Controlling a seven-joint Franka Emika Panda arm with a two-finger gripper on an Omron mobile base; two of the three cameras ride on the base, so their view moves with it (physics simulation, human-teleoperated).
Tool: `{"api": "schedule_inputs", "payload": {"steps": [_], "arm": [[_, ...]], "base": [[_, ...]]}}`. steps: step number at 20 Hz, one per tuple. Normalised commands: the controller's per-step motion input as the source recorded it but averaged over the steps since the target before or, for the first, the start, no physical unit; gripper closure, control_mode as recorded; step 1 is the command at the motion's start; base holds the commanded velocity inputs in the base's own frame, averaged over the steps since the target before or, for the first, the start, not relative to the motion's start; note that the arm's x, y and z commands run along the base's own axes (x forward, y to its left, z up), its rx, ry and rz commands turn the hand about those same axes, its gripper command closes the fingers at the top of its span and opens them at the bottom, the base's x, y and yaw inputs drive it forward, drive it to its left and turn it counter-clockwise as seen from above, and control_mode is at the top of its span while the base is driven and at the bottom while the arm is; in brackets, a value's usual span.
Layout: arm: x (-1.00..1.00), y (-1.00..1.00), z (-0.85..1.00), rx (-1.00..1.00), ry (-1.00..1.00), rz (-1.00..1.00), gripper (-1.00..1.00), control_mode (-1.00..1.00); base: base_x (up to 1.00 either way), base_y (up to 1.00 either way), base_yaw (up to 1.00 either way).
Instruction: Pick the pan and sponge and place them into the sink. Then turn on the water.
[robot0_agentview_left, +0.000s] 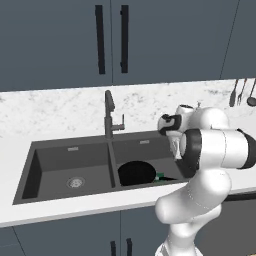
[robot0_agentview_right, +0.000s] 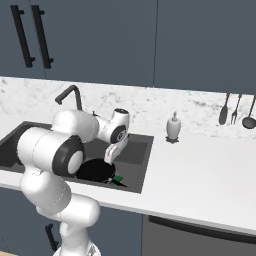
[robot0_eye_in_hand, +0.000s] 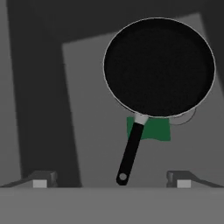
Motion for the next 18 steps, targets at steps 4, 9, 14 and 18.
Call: {"api": "schedule_inputs", "payload": {"steps": [4,9,14,18], "arm": [[0.04,-0.04,0.06,-0.04,0.2,-0.16,-1.0,-1.0],[0.0,0.0,0.0,0.0,0.0,0.0,-1.0,-1.0],[0.0,0.13,0.0,0.02,0.0,-0.3,-1.0,-1.0],[-0.04,0.04,0.0,0.04,0.0,-0.57,-1.0,-1.0]], "base": [[0.0,0.0,0.0],[0.0,0.0,0.0],[0.0,0.0,0.0],[0.0,0.0,0.0]]}}
